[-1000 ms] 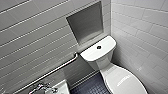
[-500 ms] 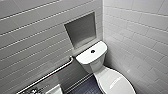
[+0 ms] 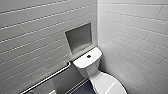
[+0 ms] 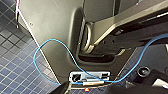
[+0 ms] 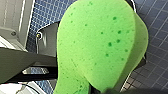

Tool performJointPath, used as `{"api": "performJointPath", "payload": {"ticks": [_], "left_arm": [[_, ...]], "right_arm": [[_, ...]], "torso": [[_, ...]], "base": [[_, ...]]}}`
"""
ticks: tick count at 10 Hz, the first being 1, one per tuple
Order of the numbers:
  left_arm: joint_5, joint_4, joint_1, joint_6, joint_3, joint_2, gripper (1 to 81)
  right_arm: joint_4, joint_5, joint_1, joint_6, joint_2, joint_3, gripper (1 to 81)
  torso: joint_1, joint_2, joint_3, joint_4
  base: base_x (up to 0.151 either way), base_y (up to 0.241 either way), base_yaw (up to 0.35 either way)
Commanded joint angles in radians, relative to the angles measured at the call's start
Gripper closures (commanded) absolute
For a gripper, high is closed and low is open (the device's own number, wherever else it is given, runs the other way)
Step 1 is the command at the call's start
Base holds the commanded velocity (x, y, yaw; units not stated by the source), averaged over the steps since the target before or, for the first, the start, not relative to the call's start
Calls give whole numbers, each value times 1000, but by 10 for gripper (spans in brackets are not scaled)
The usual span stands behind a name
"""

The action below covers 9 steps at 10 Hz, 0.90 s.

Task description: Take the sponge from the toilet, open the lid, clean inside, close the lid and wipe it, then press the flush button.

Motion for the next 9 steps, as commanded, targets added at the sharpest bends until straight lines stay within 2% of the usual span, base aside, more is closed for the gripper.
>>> {"api": "performJointPath", "payload": {"ticks": [1,2,4,5,7,9], "left_arm": [[89,-5,-2,4,-2,-11,10],[89,-3,-2,4,-8,-3,10],[88,-3,-8,4,-8,-2,10],[88,-3,-11,4,-8,-3,10],[89,-2,-11,4,-8,-3,10],[89,-2,-12,4,-8,-3,10]], "right_arm": [[-28,-99,-10,0,1,-26,811],[-28,-104,-9,-2,14,-44,811],[-51,-113,-13,-2,40,-93,811],[-63,-119,-15,-2,60,-117,811],[-74,-122,-18,0,96,-164,811],[-78,-148,-15,0,106,-179,811]], "torso": [[-64,100,71,0],[-89,137,34,-9],[-124,188,58,-13],[-147,224,147,-13],[-183,282,180,-13],[-222,344,241,-13]], "base": [[0,0,0],[0,0,0],[0,0,0],[0,0,0],[0,0,0],[0,0,0]]}}
